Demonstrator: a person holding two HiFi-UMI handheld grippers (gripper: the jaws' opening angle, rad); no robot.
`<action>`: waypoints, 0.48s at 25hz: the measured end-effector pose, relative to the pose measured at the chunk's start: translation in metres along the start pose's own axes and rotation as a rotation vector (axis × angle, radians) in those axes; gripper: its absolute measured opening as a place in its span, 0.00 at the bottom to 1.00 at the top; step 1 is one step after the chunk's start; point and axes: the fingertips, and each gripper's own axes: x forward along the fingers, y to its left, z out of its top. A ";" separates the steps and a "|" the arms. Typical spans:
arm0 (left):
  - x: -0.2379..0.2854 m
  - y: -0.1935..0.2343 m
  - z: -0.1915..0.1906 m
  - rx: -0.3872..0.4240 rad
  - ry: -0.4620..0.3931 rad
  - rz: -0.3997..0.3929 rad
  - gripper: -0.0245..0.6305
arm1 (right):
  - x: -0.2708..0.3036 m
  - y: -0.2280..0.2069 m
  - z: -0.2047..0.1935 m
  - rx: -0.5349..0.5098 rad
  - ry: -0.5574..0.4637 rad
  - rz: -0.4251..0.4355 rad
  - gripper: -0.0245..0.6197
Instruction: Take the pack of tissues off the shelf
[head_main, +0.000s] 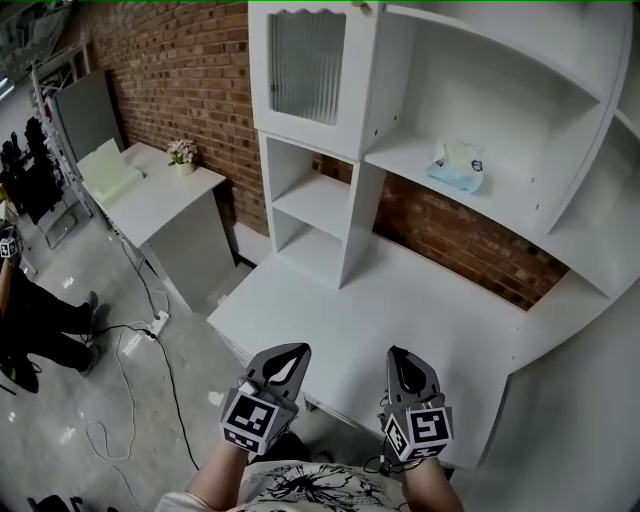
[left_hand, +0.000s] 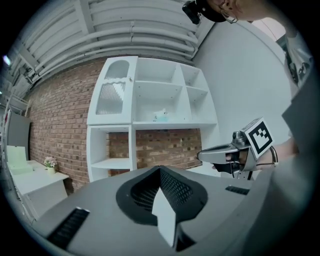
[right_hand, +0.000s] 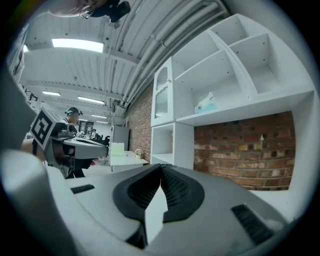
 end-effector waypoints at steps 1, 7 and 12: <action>0.012 0.001 0.003 0.002 0.000 -0.018 0.06 | 0.006 -0.008 0.003 -0.001 -0.002 -0.015 0.05; 0.087 0.008 0.031 0.023 -0.018 -0.173 0.06 | 0.036 -0.058 0.032 -0.007 -0.012 -0.145 0.05; 0.142 0.023 0.055 0.058 -0.054 -0.281 0.06 | 0.058 -0.092 0.063 -0.025 -0.052 -0.261 0.05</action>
